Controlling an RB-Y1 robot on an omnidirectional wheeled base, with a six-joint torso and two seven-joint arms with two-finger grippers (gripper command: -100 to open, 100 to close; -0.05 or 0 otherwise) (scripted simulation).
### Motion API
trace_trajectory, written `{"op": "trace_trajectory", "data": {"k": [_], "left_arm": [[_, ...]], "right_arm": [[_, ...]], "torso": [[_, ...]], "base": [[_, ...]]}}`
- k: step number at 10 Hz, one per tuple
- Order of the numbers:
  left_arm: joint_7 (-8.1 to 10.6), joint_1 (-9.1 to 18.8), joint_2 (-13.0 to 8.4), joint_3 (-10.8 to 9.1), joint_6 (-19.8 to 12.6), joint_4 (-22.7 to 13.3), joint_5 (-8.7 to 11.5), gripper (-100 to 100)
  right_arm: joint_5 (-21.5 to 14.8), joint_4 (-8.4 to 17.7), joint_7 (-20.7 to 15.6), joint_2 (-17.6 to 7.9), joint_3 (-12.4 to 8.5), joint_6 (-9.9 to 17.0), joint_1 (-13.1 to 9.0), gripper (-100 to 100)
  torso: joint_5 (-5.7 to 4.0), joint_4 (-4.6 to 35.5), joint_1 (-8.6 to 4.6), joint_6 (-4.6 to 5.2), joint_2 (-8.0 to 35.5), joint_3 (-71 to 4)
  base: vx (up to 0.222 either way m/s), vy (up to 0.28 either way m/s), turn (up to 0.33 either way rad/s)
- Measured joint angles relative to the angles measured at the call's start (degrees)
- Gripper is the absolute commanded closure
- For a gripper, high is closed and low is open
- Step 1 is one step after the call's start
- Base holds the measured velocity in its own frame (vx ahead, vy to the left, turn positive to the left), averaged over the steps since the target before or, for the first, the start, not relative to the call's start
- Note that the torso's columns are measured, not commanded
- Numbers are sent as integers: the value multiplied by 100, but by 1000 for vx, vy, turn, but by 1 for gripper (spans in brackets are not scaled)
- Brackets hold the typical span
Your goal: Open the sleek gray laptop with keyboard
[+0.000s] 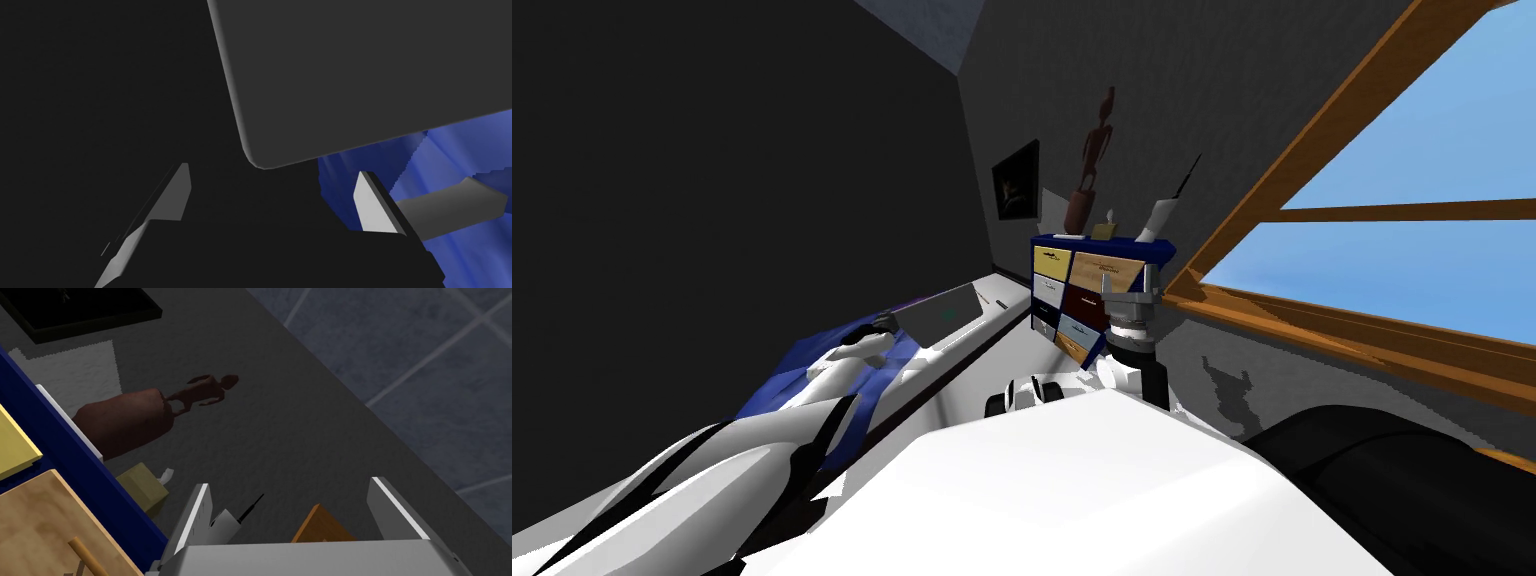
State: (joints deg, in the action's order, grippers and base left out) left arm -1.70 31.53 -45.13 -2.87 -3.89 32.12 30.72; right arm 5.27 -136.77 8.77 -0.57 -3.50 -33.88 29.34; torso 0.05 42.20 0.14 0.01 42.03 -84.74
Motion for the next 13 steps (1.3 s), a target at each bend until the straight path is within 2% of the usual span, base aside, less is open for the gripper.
{"op": "trace_trajectory", "data": {"k": [1,2,3,5,7,8,10,12,13], "left_arm": [[-50,-140,205,-245,-217,236,-265,100],[-46,-200,238,35,-234,206,-95,100],[-33,-316,299,57,-226,278,-97,100],[-26,-545,337,-25,-277,537,-157,100],[-29,-580,349,-79,-313,838,-200,100],[-35,-635,396,-196,-366,1026,-295,100],[-63,-751,631,-19,-438,1017,-303,100],[-68,-1102,793,-244,-572,1361,-510,100],[-66,-1186,800,-268,-607,1558,-528,100]], "right_arm": [[0,0,0,-1,-1,0,2,0],[0,0,0,-1,-1,0,2,0],[0,0,0,-1,-1,0,1,0],[0,0,0,0,0,0,0,0],[0,0,0,0,0,0,-1,0],[0,0,0,0,0,0,0,0],[0,0,0,-1,-1,0,2,0],[0,0,0,0,0,0,0,0],[0,0,0,0,0,0,-1,0]], "torso": [[3,-4,14,-5,-19,-8],[3,-3,7,0,-8,-6],[-4,8,-14,1,26,16],[-14,20,-36,-1,60,39],[-8,12,-18,-1,33,22],[-3,7,-9,-2,21,14],[5,-5,10,1,-10,-7],[-11,17,-31,-2,52,33],[-14,20,-33,0,56,36]], "base": [[137,80,102],[81,54,-14],[28,21,-22],[-11,-11,5],[-13,-6,-2],[111,63,194],[94,62,26],[5,4,-2],[-16,-10,1]]}}
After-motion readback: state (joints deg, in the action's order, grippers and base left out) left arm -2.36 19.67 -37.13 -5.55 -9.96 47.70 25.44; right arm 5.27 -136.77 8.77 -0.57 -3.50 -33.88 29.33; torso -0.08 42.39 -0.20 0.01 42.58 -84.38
